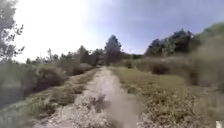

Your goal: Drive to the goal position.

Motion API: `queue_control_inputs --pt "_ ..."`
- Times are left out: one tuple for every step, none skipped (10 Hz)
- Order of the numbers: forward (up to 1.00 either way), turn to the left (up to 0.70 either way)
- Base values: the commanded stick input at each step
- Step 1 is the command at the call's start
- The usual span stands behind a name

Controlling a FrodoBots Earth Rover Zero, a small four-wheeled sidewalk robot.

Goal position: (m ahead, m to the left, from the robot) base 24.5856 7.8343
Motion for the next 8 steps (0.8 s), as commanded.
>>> queue_control_inputs --pt "0.85 0.0" --pt "0.85 0.0" --pt "0.85 0.0" --pt "0.85 0.0" --pt "0.85 0.0" --pt "0.85 0.0" --pt "0.85 0.0" --pt "0.85 0.0"
